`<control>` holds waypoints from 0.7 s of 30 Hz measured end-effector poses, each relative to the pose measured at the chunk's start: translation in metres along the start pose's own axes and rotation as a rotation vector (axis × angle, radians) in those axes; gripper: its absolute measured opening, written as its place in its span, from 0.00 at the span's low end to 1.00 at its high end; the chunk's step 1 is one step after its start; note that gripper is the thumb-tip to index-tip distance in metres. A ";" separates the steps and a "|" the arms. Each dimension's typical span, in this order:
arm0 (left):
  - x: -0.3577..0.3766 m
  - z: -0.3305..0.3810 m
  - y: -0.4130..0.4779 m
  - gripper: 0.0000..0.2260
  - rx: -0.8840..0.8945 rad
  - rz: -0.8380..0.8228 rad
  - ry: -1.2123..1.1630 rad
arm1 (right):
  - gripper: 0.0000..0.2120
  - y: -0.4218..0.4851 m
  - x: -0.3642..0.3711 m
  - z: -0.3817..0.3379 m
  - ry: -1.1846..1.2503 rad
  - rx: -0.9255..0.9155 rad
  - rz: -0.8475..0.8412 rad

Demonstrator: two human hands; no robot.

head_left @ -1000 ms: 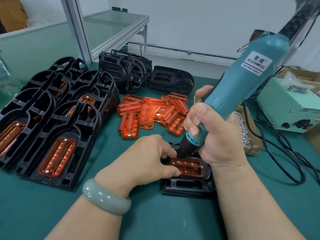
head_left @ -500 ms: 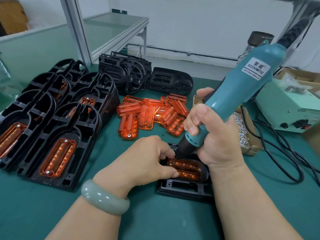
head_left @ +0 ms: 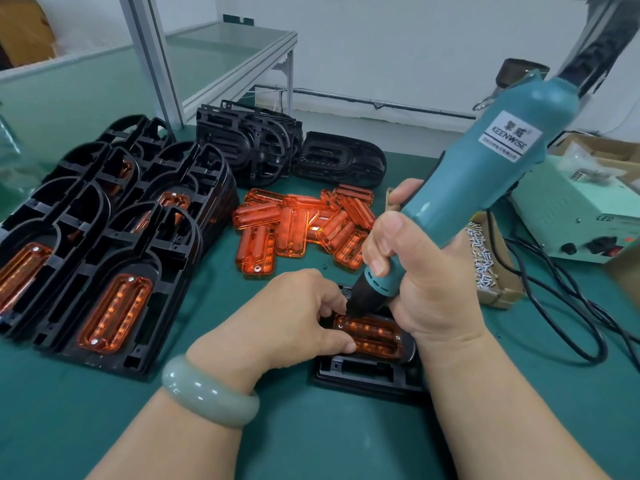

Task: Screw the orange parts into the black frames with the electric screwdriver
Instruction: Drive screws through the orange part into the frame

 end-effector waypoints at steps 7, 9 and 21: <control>0.001 -0.002 0.000 0.13 0.001 -0.009 -0.015 | 0.14 0.002 0.000 -0.001 -0.016 -0.004 -0.013; 0.003 -0.004 0.001 0.15 -0.004 -0.014 -0.019 | 0.14 0.002 0.000 -0.001 -0.011 -0.009 -0.015; 0.002 -0.003 0.001 0.12 -0.008 -0.012 -0.032 | 0.13 0.000 -0.007 0.000 -0.009 0.007 0.010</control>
Point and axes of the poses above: each hand's wrist, its own y-axis towards the middle knuckle, its own x-axis out of the palm, z = x × y, the point moved 6 cm from there along y, towards the middle knuckle, and after that the axes turned 10 degrees about -z, right-handed, at the moved point
